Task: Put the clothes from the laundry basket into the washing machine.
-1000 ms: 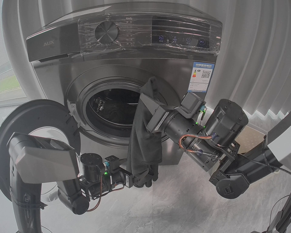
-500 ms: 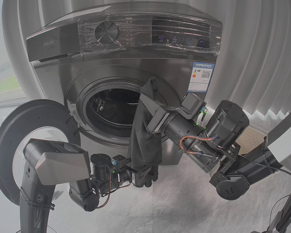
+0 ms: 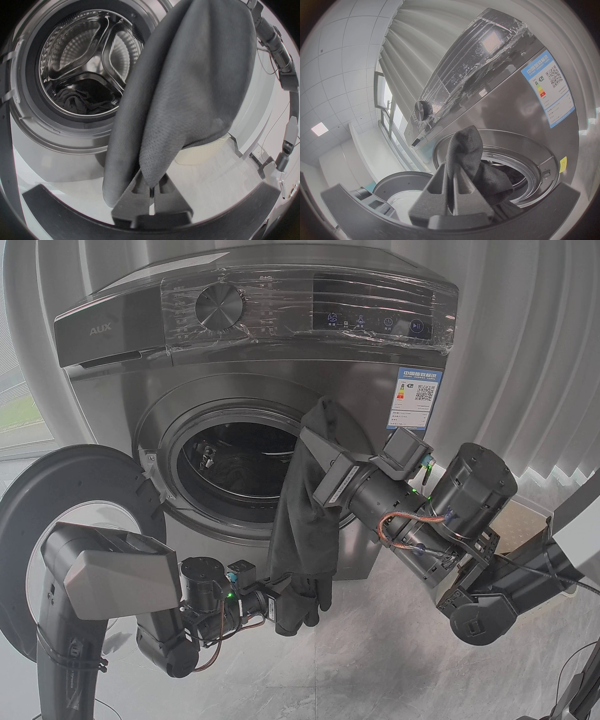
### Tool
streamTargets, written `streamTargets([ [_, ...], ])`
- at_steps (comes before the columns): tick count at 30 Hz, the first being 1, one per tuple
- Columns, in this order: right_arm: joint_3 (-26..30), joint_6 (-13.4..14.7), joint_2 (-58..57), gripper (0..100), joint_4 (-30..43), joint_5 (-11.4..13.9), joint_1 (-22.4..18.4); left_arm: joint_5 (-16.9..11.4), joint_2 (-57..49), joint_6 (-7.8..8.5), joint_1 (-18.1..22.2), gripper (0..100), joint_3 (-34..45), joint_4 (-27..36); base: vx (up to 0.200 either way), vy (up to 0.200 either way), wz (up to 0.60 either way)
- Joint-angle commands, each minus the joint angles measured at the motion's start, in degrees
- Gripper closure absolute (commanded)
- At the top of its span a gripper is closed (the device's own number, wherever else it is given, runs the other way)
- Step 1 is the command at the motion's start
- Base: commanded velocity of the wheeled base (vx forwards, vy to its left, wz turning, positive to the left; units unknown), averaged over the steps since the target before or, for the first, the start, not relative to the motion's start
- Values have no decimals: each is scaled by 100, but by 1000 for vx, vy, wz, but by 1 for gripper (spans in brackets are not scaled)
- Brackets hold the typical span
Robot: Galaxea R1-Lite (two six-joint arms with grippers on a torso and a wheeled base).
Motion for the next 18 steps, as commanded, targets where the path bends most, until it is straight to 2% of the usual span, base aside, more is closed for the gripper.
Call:
streamTargets([
  [1,58,-7,-11,100,6,1,-131,-39,-828,8,-31,100,446,-15,0,0,0],
  [5,199,-51,-11,100,-3,9,-316,-56,-1382,16,-40,100,710,-15,0,0,0],
  [10,445,-69,-2,100,-126,18,-650,-56,-2560,-1,-75,100,991,3,0,0,0],
  [16,1042,-60,42,100,-170,27,-694,-65,-3298,-28,-277,100,1167,47,0,0,0],
  [18,1218,-51,77,100,-170,45,-738,-56,-3456,-98,-356,100,1220,38,0,0,0],
])
